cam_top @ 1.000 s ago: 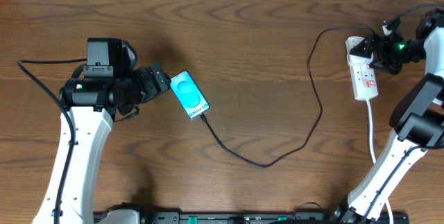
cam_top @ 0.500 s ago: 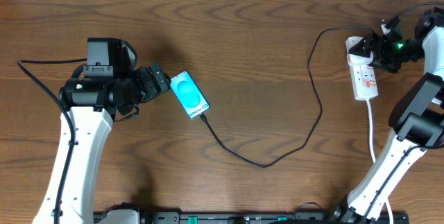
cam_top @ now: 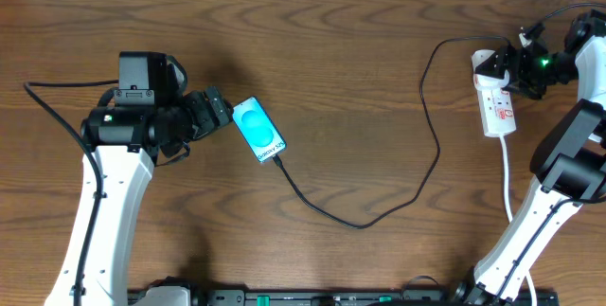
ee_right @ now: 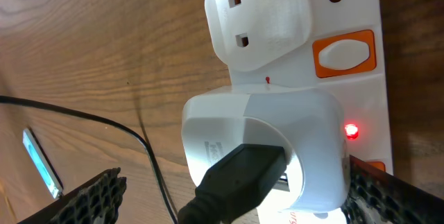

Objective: Plug charger to phone and switch on socket

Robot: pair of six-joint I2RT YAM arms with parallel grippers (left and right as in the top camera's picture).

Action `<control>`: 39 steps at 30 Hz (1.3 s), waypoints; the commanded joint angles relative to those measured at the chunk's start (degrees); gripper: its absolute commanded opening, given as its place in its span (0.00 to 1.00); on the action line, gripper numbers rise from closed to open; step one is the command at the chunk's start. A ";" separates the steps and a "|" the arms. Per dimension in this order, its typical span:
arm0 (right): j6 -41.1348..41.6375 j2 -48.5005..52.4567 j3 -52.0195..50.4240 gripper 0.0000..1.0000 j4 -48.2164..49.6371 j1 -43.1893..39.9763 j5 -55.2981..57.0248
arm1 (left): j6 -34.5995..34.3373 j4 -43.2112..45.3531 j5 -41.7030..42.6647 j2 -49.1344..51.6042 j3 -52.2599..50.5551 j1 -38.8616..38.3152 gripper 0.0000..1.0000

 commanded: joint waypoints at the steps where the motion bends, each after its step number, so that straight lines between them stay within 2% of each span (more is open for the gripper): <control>1: 0.85 1.22 -2.21 0.97 -0.37 2.69 -3.17 | 0.11 -0.17 -0.59 0.22 0.50 0.20 0.95; 18: 3.74 0.55 -0.24 0.99 -1.81 -0.17 -3.17 | 0.13 -0.39 -0.59 0.22 0.50 0.20 0.95; 35: 3.69 -0.81 18.25 0.99 -16.90 -7.08 1.33 | 0.15 -0.33 -0.61 0.22 0.50 0.20 0.95; 39: 3.45 -3.08 20.04 0.99 -19.10 -7.39 1.33 | 0.15 0.37 -0.63 0.22 0.52 0.20 0.95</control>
